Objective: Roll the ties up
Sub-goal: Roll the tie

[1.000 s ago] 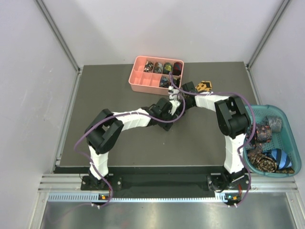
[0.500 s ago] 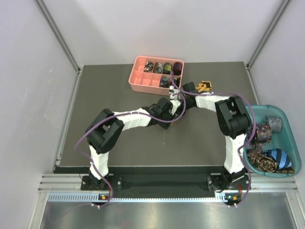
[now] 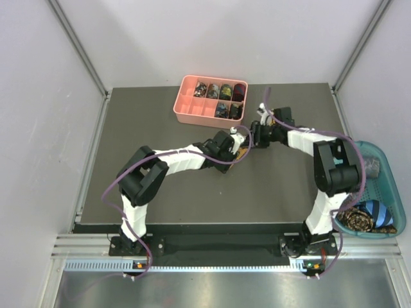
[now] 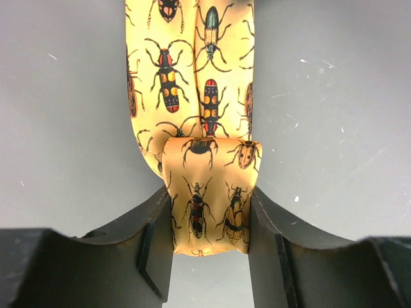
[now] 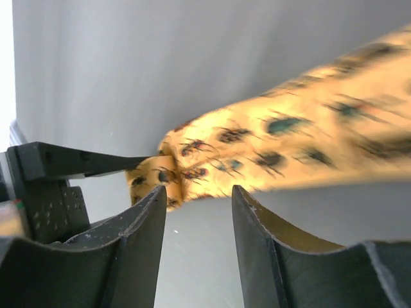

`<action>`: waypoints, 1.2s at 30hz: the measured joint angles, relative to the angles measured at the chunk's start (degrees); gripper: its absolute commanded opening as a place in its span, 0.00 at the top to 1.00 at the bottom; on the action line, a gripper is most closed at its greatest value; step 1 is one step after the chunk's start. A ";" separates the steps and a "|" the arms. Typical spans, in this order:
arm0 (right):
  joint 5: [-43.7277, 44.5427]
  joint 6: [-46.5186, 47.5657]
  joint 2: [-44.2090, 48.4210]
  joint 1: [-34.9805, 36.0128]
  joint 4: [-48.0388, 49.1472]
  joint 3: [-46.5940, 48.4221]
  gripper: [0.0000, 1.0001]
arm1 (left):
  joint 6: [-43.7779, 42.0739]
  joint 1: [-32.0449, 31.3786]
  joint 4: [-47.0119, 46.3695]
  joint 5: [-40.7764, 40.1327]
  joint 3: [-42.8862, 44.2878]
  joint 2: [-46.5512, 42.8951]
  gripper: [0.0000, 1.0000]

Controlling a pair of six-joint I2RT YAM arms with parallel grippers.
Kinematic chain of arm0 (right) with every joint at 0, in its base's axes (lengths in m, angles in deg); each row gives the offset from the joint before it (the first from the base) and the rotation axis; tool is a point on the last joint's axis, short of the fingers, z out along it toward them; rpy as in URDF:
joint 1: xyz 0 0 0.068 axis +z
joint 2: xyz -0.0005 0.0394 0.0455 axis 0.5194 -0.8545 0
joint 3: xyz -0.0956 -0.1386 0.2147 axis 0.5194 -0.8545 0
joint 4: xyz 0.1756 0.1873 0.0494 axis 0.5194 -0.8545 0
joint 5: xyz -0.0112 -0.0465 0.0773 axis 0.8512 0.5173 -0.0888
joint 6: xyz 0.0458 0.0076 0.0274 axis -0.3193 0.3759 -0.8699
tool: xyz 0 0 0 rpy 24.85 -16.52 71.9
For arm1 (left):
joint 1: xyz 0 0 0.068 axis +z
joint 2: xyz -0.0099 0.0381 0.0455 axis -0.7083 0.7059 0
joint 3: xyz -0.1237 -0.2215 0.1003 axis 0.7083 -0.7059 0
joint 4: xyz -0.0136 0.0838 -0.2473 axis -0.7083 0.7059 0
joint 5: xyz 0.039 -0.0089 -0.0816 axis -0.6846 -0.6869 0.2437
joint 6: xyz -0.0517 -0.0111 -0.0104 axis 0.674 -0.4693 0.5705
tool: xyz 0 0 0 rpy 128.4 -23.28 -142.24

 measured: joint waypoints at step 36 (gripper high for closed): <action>79.91 12.13 38.95 63.06 -3.61 -24.11 0.58 | 1.62 0.57 25.73 1.44 21.99 11.26 0.62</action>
